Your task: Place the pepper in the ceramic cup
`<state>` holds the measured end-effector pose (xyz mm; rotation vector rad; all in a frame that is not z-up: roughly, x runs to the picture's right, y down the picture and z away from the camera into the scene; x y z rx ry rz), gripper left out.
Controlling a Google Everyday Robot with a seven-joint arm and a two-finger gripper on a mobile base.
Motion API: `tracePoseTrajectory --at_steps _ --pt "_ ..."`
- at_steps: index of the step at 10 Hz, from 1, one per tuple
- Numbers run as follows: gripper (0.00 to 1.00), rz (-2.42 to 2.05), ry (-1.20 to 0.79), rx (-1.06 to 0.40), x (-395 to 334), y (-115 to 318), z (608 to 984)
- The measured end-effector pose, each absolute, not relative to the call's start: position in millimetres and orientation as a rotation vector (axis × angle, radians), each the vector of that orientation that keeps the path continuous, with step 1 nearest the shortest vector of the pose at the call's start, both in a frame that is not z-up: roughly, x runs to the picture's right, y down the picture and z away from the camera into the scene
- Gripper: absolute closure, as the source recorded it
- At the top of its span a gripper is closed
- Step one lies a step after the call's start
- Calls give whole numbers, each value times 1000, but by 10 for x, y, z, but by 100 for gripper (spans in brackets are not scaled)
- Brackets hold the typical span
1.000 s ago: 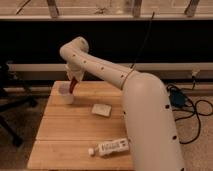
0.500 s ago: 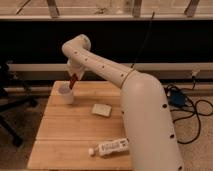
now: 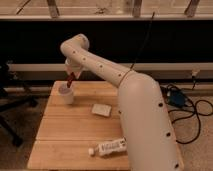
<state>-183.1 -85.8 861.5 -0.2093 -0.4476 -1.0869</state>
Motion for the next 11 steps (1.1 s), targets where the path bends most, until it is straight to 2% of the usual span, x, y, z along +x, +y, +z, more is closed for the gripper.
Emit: tracePoseTrajectory --at_steps 3,4,5,9,10,11 --pt "29 -1078 -456 -187 -1909 -828 8579" --pt "23 -1075 -456 -181 -1920 -823 8563" --pt "20 -1072 -456 -173 -1932 -815 8543" --pt "20 -1066 -457 -147 -1937 -831 8477" --pt "21 -1066 -458 -143 -1931 -848 8464" --pt "28 -1066 -455 -145 -1914 -867 8465"
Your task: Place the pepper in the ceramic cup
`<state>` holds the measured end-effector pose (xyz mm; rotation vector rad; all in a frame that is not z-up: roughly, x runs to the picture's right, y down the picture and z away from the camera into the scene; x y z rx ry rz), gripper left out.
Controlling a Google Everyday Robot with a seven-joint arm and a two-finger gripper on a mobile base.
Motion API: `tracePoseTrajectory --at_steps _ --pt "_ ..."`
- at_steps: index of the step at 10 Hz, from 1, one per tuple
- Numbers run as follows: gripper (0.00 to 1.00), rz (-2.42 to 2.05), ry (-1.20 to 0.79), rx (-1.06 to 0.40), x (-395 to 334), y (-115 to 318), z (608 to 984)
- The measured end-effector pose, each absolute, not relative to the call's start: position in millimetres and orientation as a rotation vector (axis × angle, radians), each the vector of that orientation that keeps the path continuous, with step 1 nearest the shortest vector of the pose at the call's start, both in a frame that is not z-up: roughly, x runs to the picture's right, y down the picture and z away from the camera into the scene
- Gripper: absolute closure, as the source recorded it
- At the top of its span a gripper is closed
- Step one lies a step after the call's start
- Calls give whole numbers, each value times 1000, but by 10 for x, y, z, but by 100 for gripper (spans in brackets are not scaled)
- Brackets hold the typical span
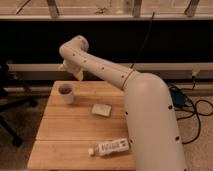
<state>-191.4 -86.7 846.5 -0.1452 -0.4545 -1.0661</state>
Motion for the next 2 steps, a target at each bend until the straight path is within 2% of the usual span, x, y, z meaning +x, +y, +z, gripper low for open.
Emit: tracePoseTrajectory --at_steps 1,2 --pt "37 -1067 -457 -150 -1927 -843 8483" --pt "41 -1069 -460 -151 -1950 -828 8489"
